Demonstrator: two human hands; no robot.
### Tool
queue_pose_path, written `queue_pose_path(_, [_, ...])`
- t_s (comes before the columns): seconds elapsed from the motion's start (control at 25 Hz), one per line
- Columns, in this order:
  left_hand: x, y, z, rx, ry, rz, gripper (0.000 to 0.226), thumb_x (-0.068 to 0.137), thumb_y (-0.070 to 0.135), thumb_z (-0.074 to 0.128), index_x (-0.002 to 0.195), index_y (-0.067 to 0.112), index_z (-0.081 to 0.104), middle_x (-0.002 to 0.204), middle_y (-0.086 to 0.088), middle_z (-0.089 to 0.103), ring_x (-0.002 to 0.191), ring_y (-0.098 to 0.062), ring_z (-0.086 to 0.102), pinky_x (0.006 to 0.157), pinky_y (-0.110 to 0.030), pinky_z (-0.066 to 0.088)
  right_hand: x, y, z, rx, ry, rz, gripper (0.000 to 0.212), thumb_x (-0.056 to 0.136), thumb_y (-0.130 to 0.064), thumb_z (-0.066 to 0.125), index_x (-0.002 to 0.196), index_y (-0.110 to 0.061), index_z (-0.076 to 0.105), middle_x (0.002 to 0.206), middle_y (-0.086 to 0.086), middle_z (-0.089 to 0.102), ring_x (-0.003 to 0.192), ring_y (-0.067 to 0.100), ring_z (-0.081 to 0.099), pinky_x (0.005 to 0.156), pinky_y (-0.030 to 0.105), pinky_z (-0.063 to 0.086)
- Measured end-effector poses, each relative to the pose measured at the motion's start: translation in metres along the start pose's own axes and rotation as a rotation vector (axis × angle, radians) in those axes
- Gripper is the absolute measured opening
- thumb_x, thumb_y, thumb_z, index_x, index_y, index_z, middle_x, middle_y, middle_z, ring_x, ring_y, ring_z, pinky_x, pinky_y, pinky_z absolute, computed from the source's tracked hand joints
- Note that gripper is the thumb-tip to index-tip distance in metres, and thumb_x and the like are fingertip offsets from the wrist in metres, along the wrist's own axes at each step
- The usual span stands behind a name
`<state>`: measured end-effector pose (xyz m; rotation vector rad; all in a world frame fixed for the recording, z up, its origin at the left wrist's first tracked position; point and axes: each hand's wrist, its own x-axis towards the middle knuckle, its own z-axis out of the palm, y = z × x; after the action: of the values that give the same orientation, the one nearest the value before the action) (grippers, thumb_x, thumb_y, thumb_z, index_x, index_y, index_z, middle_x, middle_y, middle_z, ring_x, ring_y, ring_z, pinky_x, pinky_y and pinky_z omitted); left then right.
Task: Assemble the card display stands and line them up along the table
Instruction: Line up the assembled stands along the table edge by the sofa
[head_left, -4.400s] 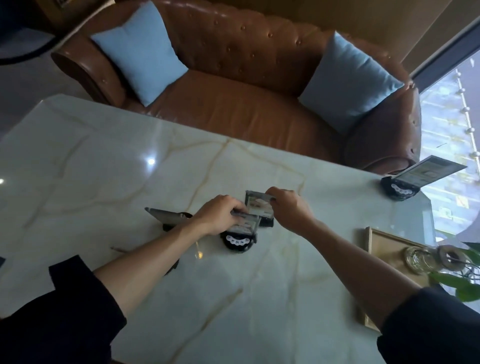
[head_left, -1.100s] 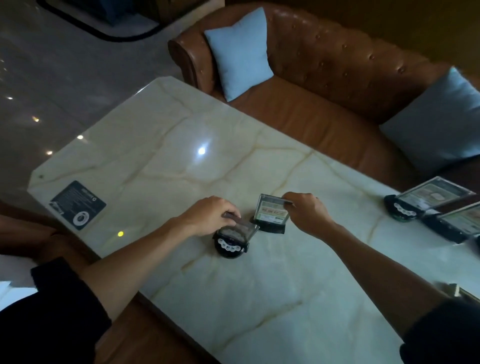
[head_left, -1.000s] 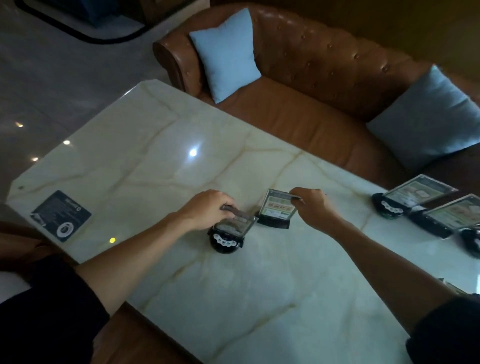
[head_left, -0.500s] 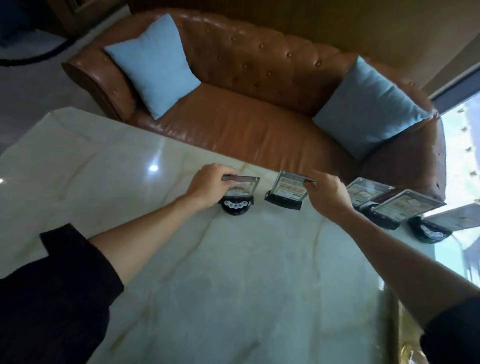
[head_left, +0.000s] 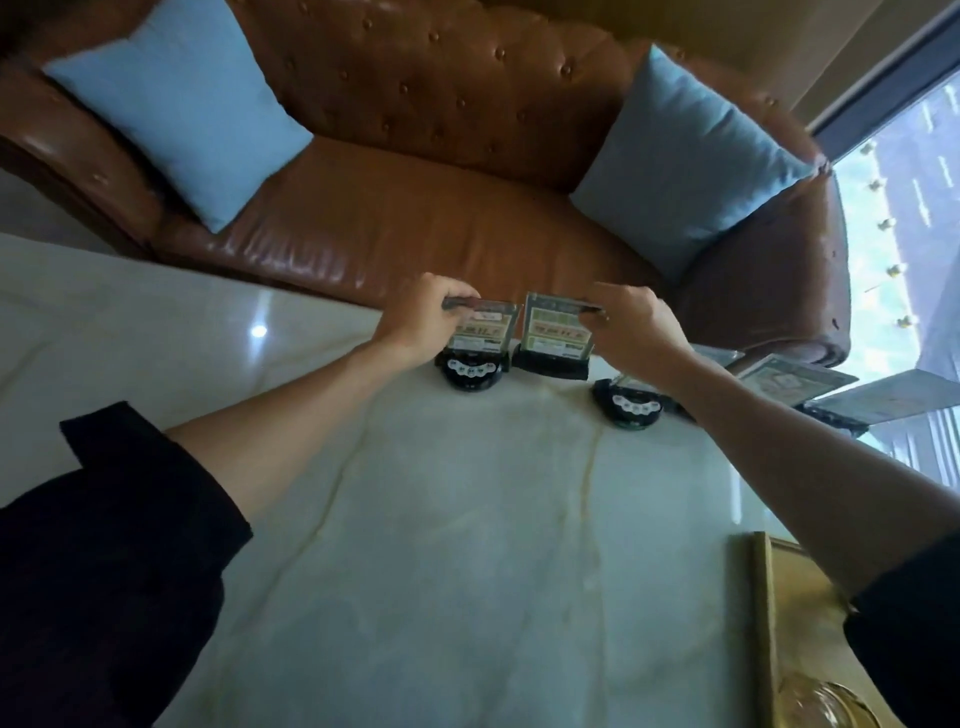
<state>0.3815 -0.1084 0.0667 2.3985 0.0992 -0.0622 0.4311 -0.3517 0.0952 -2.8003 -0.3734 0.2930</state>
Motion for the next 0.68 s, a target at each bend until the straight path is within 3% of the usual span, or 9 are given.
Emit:
queue_pose_path(0.36, [0.012,-0.001,0.002,-0.056,-0.009,-0.024,0.018,0.088,0.01,0.067,0.101,0.017,0.077,0.096,0.002,0.076,0.092,-0.016,0.069,0.081,-0.031,0.055,-0.006,0.012,0.009,-0.017,-0.056,0.0,0.019,0.089,-0.015,0.051,0.098,-0.019,0.067,0.091,0.007,0.068,0.081,0.032,0.058,0.067,0.034,0.044])
queue_pose_path(0.48, [0.01,0.003,0.001,-0.048,-0.008,-0.059,0.021,0.086,0.013,0.07,0.107,0.017,0.075,0.105,0.001,0.074,0.098,-0.017,0.067,0.086,-0.031,0.053,-0.007,0.01,-0.002,-0.113,-0.092,-0.037,0.02,0.085,-0.002,0.049,0.092,-0.014,0.064,0.088,0.005,0.064,0.079,0.026,0.049,0.073,0.032,0.036])
queue_pose_path(0.6, [0.006,0.008,-0.005,-0.103,0.051,-0.109,0.035,0.086,0.01,0.072,0.12,0.009,0.069,0.113,-0.003,0.068,0.104,-0.016,0.062,0.087,-0.024,0.046,-0.009,0.007,-0.005,-0.12,-0.079,-0.027,0.025,0.084,0.002,0.048,0.071,-0.019,0.048,0.087,0.005,0.061,0.084,0.027,0.051,0.09,0.039,0.041])
queue_pose_path(0.68, [0.001,0.01,-0.009,-0.092,0.066,-0.114,0.035,0.085,0.011,0.073,0.12,0.008,0.068,0.11,-0.002,0.067,0.098,-0.013,0.06,0.083,-0.022,0.044,-0.008,0.011,-0.001,-0.107,-0.085,-0.038,0.019,0.084,-0.001,0.05,0.08,-0.019,0.052,0.093,0.008,0.067,0.094,0.03,0.06,0.096,0.039,0.04])
